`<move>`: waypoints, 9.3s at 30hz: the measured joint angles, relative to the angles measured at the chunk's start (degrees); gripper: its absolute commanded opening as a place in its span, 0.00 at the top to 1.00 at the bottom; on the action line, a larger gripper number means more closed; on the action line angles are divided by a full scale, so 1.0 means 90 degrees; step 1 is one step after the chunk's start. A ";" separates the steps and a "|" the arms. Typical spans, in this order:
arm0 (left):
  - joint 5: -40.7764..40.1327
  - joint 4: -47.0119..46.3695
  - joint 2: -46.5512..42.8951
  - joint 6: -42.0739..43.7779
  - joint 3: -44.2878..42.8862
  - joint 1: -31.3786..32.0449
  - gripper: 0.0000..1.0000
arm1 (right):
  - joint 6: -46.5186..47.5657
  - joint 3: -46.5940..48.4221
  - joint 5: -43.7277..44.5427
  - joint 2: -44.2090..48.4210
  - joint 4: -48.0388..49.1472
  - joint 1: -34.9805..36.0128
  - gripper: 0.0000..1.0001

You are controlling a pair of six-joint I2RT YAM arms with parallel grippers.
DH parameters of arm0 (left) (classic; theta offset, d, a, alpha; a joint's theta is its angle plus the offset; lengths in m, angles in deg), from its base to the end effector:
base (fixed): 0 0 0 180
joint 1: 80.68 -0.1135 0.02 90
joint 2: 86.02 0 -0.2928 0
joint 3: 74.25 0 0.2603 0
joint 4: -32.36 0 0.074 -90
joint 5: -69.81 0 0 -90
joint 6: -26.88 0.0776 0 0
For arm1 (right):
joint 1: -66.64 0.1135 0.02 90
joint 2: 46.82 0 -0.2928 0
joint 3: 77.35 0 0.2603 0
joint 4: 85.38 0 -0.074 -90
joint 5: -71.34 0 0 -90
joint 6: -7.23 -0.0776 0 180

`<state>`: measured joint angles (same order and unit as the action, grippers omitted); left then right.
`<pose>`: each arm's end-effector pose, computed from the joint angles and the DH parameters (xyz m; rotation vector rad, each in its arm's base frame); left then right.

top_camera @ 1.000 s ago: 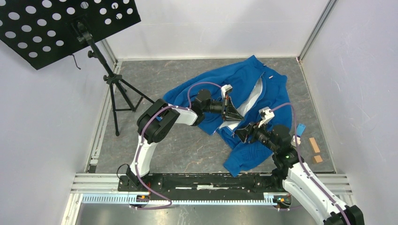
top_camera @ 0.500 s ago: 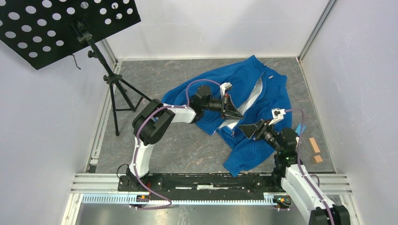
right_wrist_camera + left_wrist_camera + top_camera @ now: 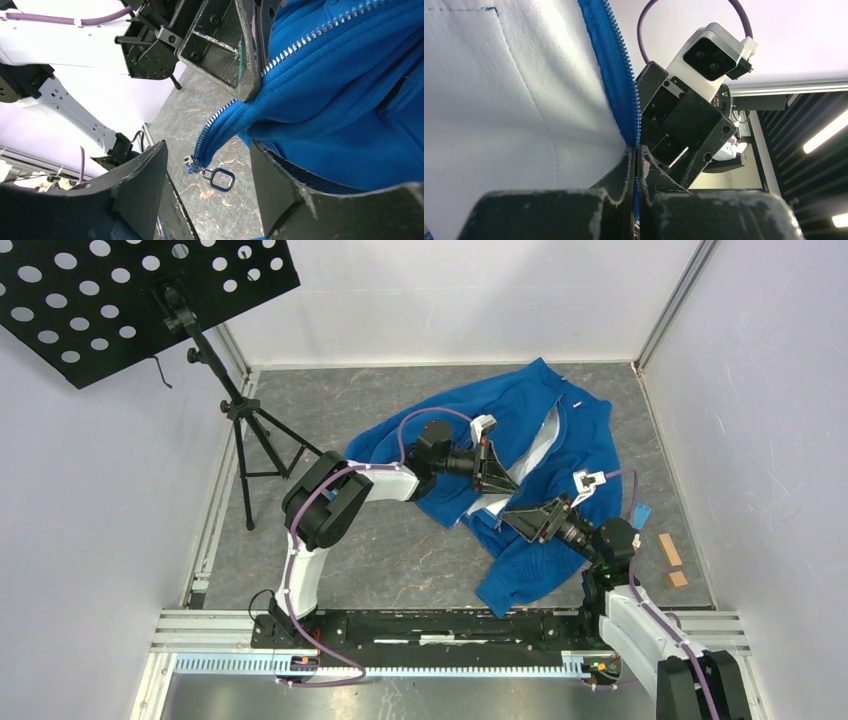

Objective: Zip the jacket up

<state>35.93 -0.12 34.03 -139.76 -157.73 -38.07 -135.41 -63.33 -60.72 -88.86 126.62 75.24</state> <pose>0.3190 -0.3809 0.2035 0.3675 2.2249 -2.1670 0.1540 0.0759 0.1964 -0.0112 1.6930 1.3726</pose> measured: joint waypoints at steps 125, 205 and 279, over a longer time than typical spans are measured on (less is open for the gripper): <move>-0.1001 0.4260 -0.1462 0.2492 -0.0823 0.0233 0.98 | 0.2667 0.1637 0.3407 0.2594 -0.5365 0.1450 0.30; -0.0323 0.4359 -0.2025 0.2846 -0.0488 0.0255 0.98 | 0.1639 0.1749 0.0869 0.1819 -0.4163 0.1418 0.32; -0.0879 0.4937 -0.2261 0.3534 -0.0466 0.0544 0.30 | 0.0002 0.0080 0.0216 0.1314 -0.1066 0.0415 1.00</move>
<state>28.02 44.31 13.68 -107.96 -161.92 -33.17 -135.39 -62.61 -58.77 -77.04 117.02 78.97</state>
